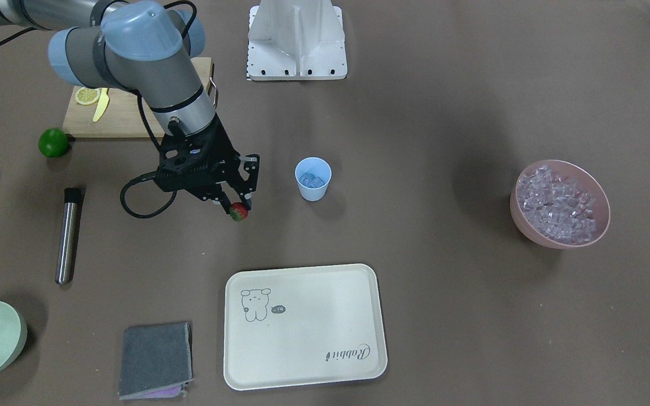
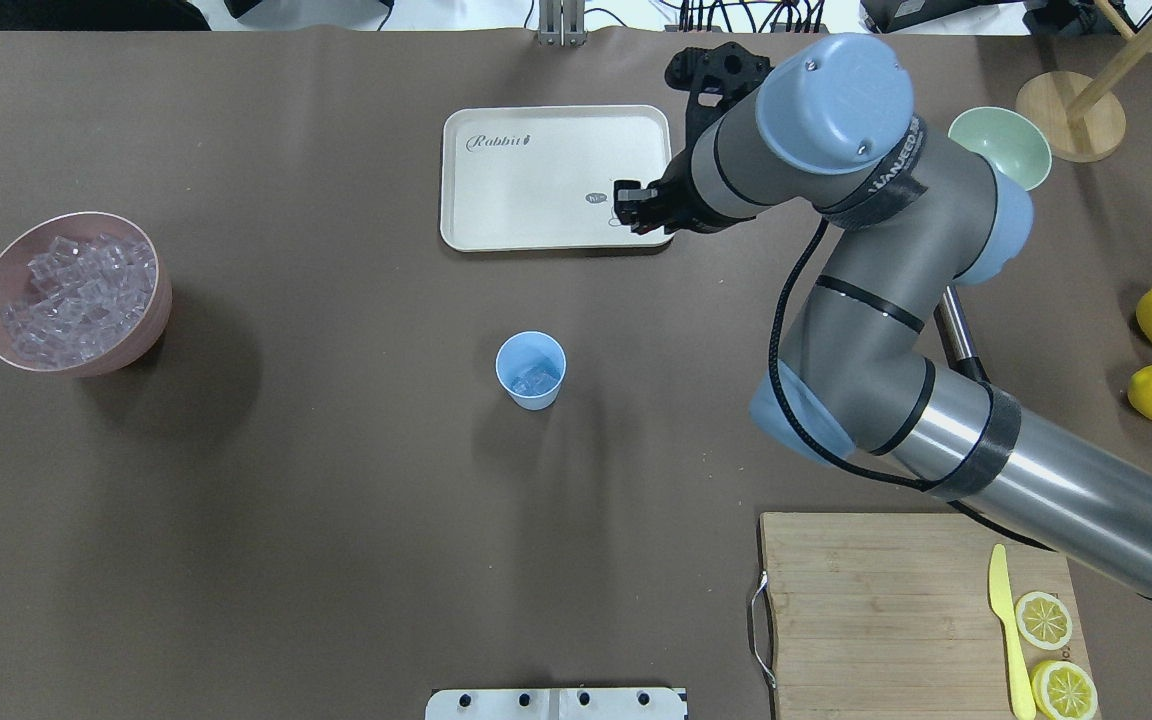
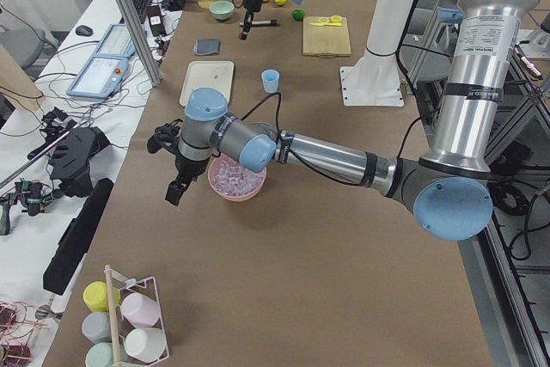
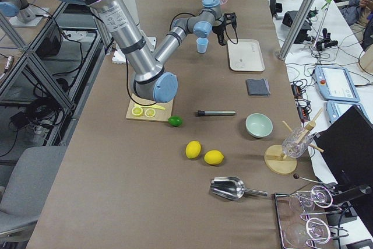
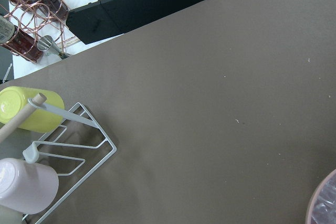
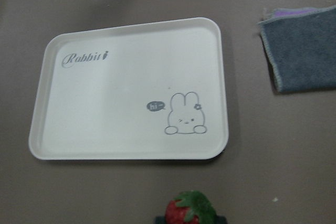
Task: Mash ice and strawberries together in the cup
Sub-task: 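Carry the strawberry with the right gripper over the blue cup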
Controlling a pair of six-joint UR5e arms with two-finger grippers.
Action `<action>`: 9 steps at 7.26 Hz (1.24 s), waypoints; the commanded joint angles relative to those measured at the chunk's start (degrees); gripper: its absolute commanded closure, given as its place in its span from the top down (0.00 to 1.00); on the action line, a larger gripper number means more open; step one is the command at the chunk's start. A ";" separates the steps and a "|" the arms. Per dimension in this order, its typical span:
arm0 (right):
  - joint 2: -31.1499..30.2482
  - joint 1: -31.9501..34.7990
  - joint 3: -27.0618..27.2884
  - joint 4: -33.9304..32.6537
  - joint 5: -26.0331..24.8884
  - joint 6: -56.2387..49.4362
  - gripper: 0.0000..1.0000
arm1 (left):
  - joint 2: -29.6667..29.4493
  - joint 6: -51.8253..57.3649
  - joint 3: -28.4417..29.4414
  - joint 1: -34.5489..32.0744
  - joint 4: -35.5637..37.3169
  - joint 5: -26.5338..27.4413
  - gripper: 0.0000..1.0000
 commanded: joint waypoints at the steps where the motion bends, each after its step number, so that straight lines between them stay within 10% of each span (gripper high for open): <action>1: 2.23 -5.57 0.27 0.01 -5.04 -0.14 0.00 | 1.12 -0.07 -0.15 -0.33 -0.21 0.00 0.98; 9: 4.26 -10.95 -2.63 -0.17 -6.22 -5.85 0.00 | 2.10 -0.07 0.29 -1.21 0.14 0.00 0.98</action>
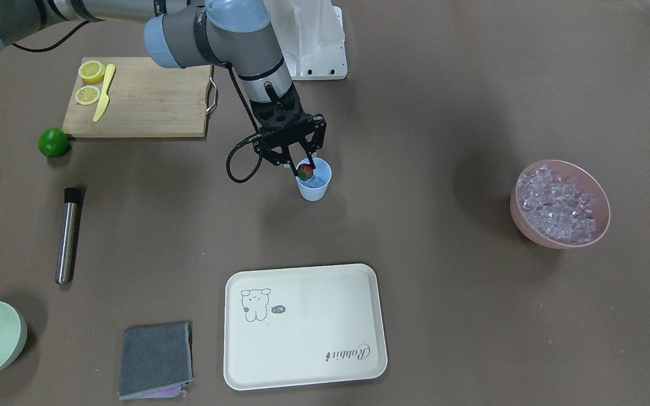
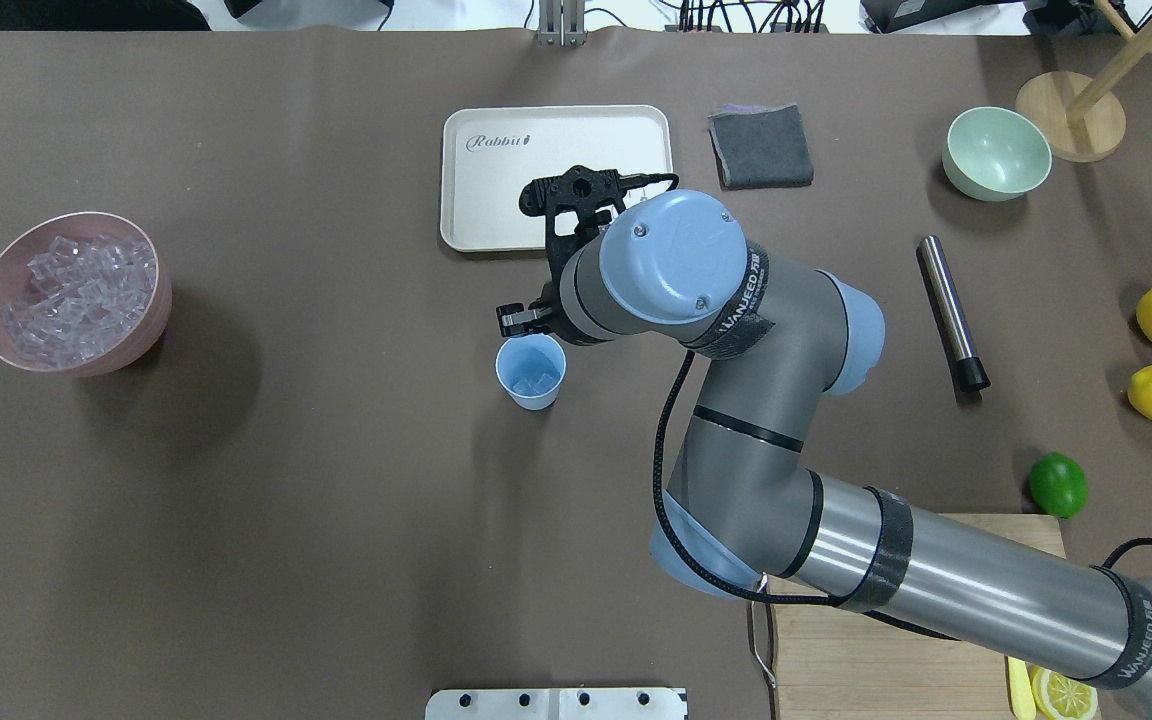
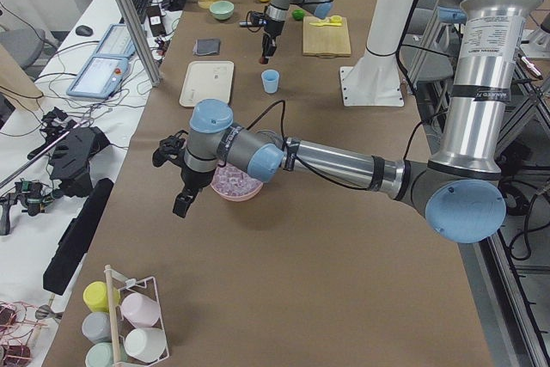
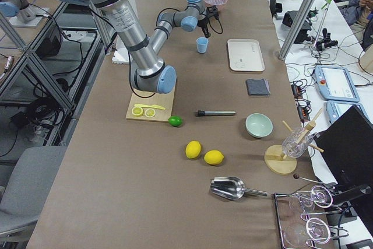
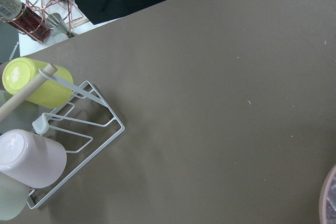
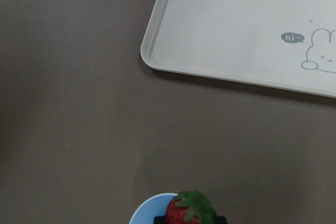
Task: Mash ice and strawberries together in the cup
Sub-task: 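Carry the strawberry with the right gripper over the blue cup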
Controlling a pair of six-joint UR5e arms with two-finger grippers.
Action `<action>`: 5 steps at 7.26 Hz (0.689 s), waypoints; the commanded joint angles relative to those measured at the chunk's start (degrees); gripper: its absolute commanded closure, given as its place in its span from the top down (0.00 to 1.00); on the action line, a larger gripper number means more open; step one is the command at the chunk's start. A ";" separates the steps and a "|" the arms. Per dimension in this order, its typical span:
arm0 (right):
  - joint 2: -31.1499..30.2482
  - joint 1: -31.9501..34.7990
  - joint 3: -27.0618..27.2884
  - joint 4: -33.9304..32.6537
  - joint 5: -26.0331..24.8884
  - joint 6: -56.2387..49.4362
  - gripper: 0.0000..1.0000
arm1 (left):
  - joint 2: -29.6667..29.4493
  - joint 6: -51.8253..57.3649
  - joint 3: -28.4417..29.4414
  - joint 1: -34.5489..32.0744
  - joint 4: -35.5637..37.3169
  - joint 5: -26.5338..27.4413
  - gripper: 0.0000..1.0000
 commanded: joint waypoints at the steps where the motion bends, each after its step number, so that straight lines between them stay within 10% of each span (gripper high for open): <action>1: 0.05 -1.15 -1.08 0.60 0.05 -0.11 0.00 | -0.10 0.00 0.38 -0.48 0.09 0.07 0.98; 4: -0.03 -1.95 -2.32 2.45 0.14 -0.19 0.00 | -0.36 0.00 0.64 -0.56 0.09 0.07 0.98; 5: 0.05 -1.95 -2.23 2.54 0.31 -0.45 0.18 | -0.28 0.00 0.65 -1.00 0.18 0.07 0.98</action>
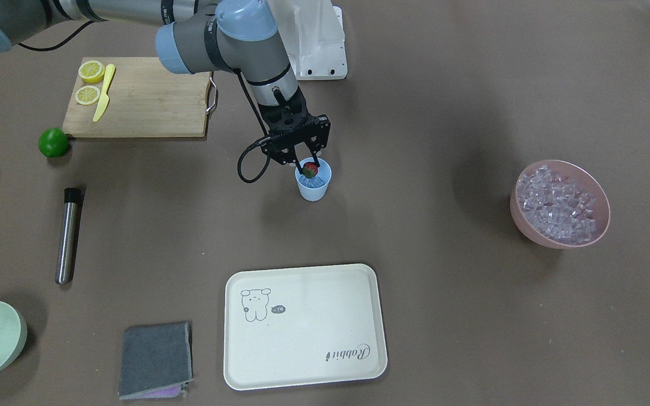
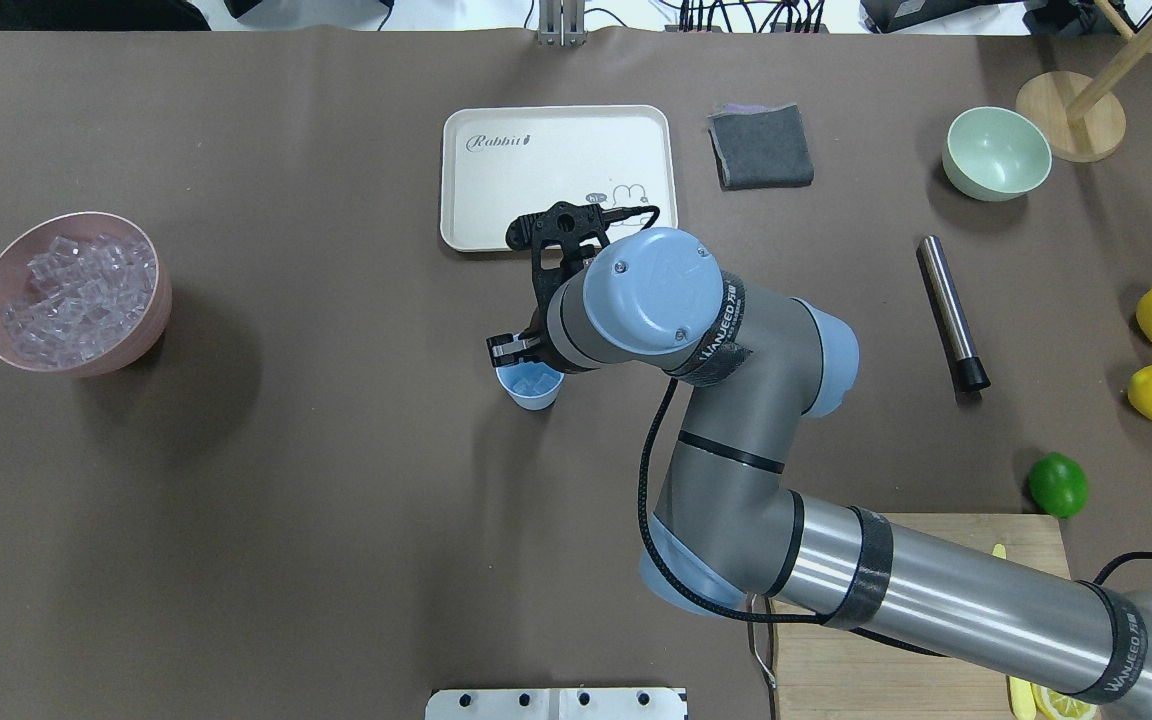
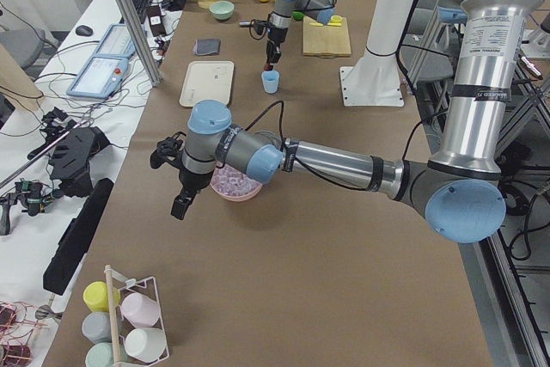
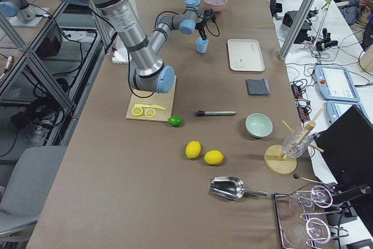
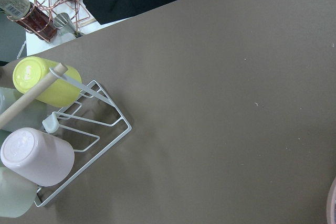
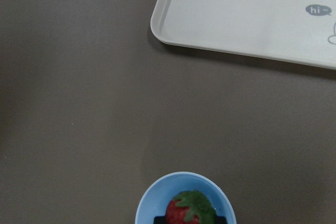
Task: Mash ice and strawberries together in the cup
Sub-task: 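Open the right gripper to drop the strawberry into the blue cup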
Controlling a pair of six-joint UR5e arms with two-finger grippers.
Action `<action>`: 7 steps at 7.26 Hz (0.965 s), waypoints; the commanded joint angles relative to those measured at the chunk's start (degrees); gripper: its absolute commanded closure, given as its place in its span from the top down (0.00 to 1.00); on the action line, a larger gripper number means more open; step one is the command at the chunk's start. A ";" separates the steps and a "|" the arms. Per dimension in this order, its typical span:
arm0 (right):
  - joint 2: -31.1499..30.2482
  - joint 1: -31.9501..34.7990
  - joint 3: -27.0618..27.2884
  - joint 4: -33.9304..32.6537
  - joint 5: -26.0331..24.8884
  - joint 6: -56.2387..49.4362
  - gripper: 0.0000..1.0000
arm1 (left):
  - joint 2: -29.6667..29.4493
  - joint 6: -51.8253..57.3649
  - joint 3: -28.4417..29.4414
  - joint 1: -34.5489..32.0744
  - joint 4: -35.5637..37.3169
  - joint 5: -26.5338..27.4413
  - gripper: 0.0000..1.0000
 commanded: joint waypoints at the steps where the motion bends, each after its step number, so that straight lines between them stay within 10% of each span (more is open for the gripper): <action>1: -0.06 -0.07 0.07 1.23 0.25 -1.04 0.50 | 0.03 0.00 0.05 -0.61 0.16 0.00 0.98; 2: -0.41 -0.07 0.42 1.93 0.34 -1.04 0.95 | 0.03 0.00 0.14 -0.70 0.16 0.00 0.98; 7: -3.12 6.66 4.80 1.68 10.48 -1.48 0.99 | 0.39 0.17 -0.30 -1.41 -0.46 -1.04 0.98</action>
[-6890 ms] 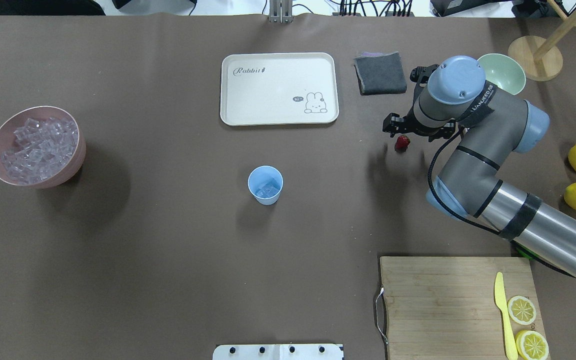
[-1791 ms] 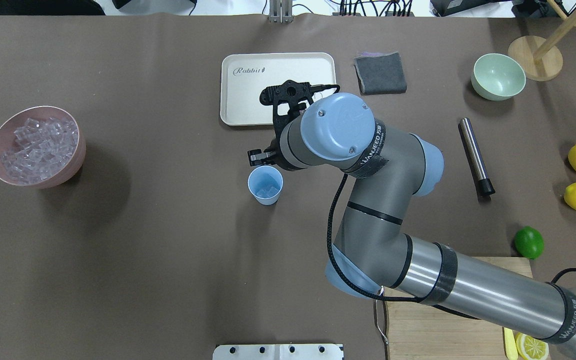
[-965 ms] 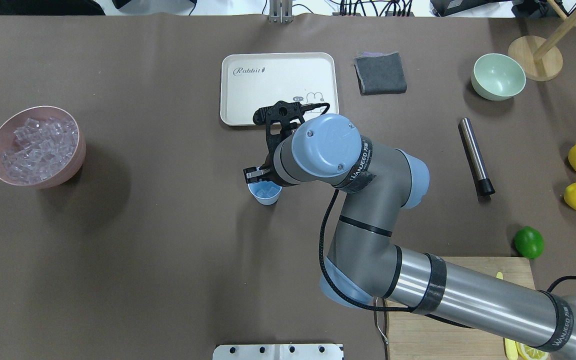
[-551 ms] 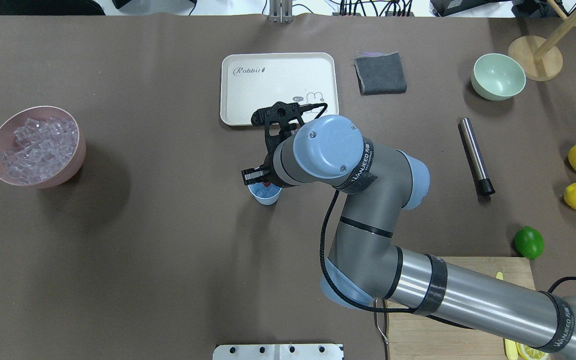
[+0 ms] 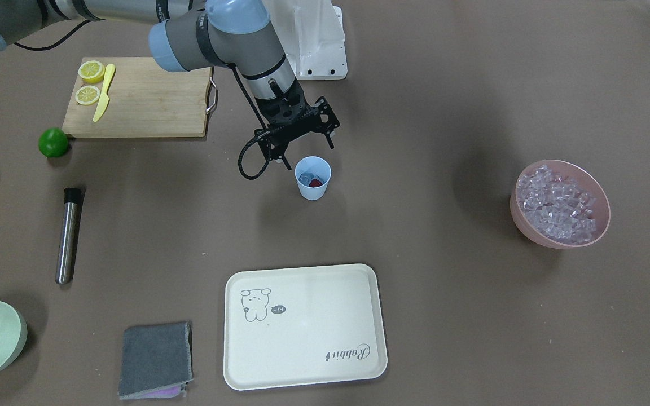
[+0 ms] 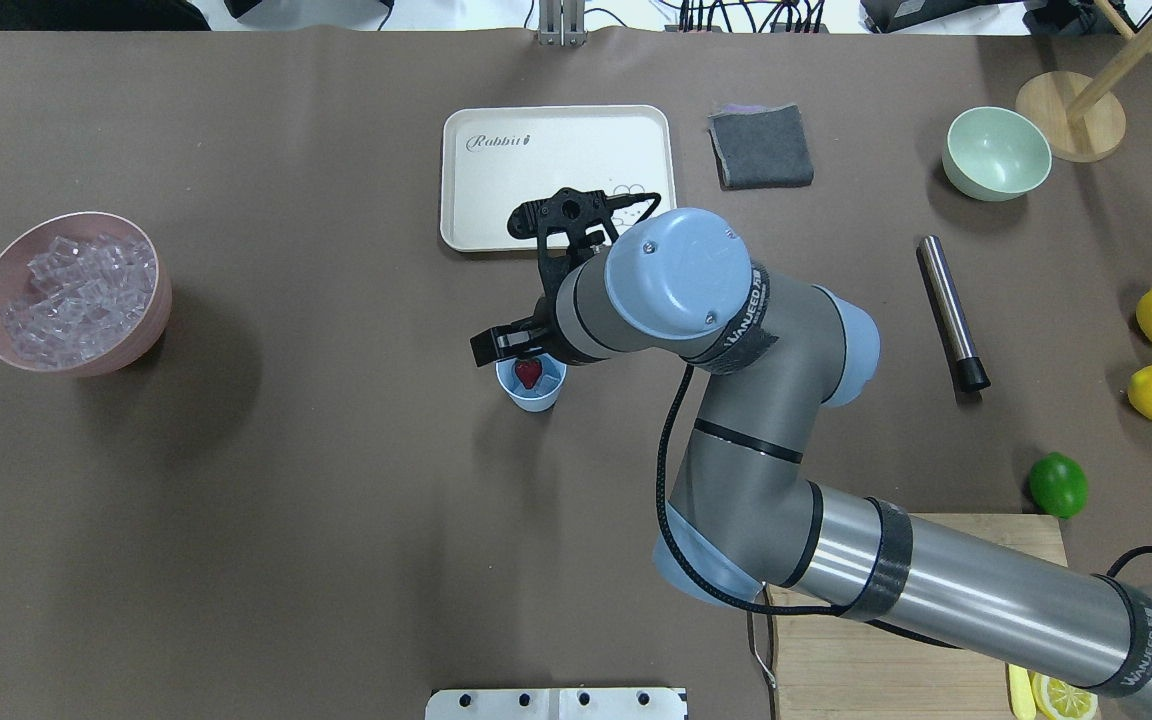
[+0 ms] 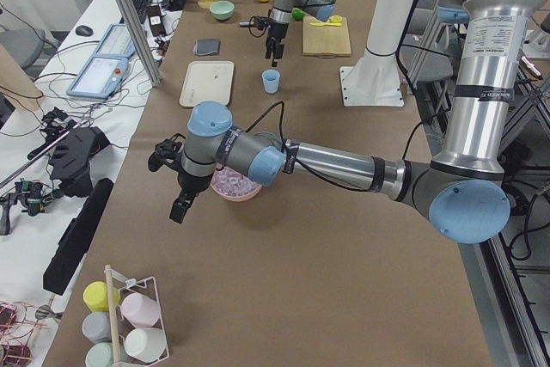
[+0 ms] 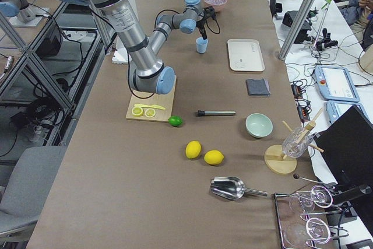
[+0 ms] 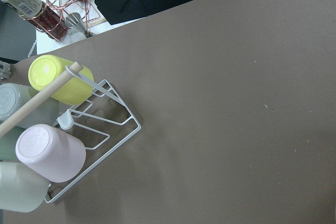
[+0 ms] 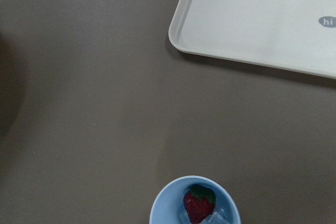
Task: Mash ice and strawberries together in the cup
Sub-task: 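Open the right gripper to drop the strawberry into the blue cup, then move the right gripper over to the steel muddler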
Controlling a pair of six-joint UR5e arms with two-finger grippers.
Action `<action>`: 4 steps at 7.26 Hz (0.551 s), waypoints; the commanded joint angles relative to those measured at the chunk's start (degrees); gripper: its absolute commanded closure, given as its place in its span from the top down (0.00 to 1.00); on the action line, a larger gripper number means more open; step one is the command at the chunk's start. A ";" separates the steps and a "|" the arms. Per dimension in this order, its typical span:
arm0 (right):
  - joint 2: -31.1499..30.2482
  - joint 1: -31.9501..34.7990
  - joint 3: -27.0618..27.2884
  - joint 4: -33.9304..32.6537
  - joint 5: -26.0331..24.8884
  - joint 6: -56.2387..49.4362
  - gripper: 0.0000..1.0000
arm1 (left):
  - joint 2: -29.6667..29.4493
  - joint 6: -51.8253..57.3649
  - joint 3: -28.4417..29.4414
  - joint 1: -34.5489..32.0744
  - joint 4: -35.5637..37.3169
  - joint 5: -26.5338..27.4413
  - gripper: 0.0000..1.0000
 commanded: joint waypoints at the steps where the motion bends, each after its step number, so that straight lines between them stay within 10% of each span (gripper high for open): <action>1: -3.06 7.75 2.61 -0.24 10.22 -1.94 0.99 | 0.06 0.04 -0.43 -0.06 -0.35 -2.03 0.98; 4: -8.07 15.67 3.06 -4.96 12.10 -5.11 0.99 | -1.34 -0.05 0.18 0.37 0.44 -7.29 0.98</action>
